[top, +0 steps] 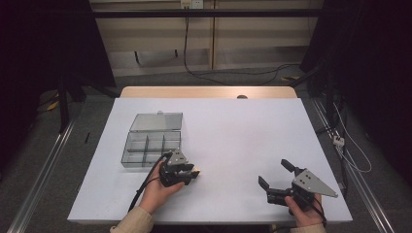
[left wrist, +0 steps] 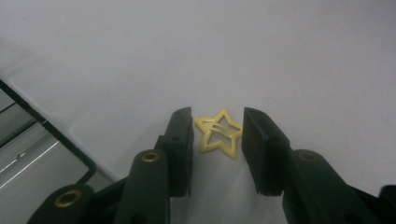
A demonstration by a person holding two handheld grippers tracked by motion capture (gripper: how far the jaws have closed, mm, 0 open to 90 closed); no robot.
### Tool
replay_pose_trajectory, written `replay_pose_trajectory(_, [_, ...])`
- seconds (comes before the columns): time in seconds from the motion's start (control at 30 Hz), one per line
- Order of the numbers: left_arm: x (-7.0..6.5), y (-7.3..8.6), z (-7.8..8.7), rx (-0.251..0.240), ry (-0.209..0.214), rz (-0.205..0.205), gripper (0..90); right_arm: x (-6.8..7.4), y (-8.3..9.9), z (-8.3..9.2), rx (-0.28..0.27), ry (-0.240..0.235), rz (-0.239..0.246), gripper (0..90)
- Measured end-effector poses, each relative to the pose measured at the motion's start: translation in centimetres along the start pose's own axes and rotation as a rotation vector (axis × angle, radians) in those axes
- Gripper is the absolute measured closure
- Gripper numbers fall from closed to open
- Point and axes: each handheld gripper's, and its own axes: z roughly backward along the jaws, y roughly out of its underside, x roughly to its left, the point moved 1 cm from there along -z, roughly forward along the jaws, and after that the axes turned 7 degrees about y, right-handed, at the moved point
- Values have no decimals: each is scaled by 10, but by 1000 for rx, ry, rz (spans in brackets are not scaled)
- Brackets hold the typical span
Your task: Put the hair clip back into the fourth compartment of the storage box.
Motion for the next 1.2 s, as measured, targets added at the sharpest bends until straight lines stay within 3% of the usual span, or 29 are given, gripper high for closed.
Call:
replay_pose_trajectory(0.23, [0,-1,-3,3,-5,-24,667,0,0,0,1,-1,9,24])
replay_pose_trajectory(0.5, [3,-3,-5,18,15,13,684,0,0,-1,2,10,6,24])
replay_pose_trajectory(0.8, [1,-8,-6,52,-3,33,707,0,-1,1,-1,15,6,24])
replay_pose_trajectory(1.2, [0,-8,-6,34,-18,61,728,1,-1,-1,-5,0,7,24])
